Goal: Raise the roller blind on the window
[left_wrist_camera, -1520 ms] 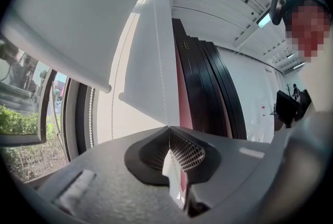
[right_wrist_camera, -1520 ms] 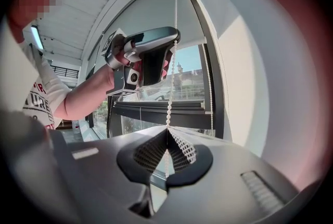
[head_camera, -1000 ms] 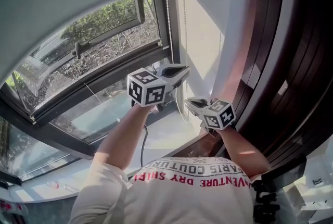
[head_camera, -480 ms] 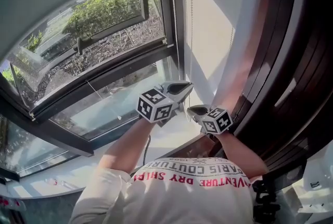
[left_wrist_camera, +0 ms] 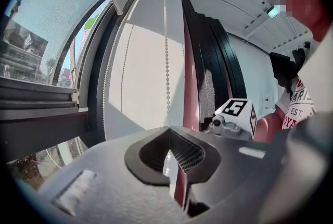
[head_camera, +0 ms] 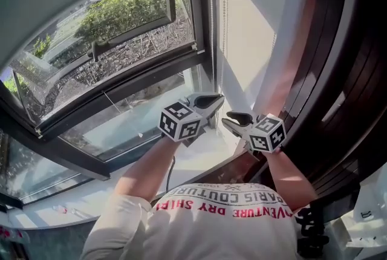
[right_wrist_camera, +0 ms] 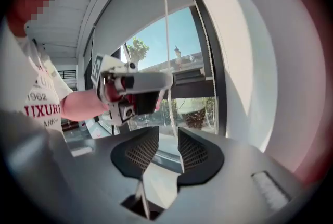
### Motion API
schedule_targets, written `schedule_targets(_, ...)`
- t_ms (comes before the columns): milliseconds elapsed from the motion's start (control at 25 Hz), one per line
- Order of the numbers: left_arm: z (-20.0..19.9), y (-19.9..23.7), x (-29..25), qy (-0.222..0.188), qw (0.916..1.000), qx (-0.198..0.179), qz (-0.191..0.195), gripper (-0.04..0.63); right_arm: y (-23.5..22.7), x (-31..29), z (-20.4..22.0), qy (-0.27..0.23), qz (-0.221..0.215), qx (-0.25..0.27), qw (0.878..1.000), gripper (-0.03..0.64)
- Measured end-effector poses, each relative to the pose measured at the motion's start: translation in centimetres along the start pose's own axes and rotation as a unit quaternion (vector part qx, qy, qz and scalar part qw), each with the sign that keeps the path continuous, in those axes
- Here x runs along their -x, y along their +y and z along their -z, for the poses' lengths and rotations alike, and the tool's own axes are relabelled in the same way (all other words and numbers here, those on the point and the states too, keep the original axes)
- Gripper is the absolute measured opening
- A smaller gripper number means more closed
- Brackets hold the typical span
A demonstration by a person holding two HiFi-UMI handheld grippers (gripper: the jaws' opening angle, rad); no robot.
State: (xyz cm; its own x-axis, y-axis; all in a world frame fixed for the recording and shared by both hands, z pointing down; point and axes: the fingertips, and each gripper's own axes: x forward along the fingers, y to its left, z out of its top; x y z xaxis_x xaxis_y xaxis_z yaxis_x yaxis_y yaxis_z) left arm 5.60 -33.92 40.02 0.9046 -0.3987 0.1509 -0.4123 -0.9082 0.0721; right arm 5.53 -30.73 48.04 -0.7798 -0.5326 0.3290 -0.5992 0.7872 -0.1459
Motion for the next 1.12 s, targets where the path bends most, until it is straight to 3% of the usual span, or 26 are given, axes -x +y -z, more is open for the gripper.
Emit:
schedule_targets(280, -0.1, -1.0, 0.4, -0.002, 1.0000, -0.002, 0.005, 0.009, 0.7, 4.4, -11.5, -0.089, 0.014, 0.034, 0.995, 0.134)
schedule_targets(640, -0.1, -3.0, 0.6, 0.007, 0.9997, -0.005, 0.024, 0.009, 2.3, 7.1, -22.6, -0.163, -0.029, 0.057, 0.985, 0.133)
schedule_targets(880, -0.3, -3.9, 0.8, 0.013, 0.9994, -0.010, 0.031, 0.009, 3.6, 7.7, -26.9, -0.179, -0.034, 0.080, 0.980, 0.090)
schedule_targets(1000, -0.1, -4.2, 0.9, 0.019, 0.9992, -0.024, 0.027, 0.009, 3.8, 7.9, -27.8, -0.177, -0.022, 0.098, 0.979, 0.030)
schedule_targets(1120, 0.3, -4.2, 0.9, 0.026, 0.9989, -0.025, 0.030, 0.008, 3.8, 7.7, -27.9, -0.174, -0.023, 0.098, 0.980, 0.018)
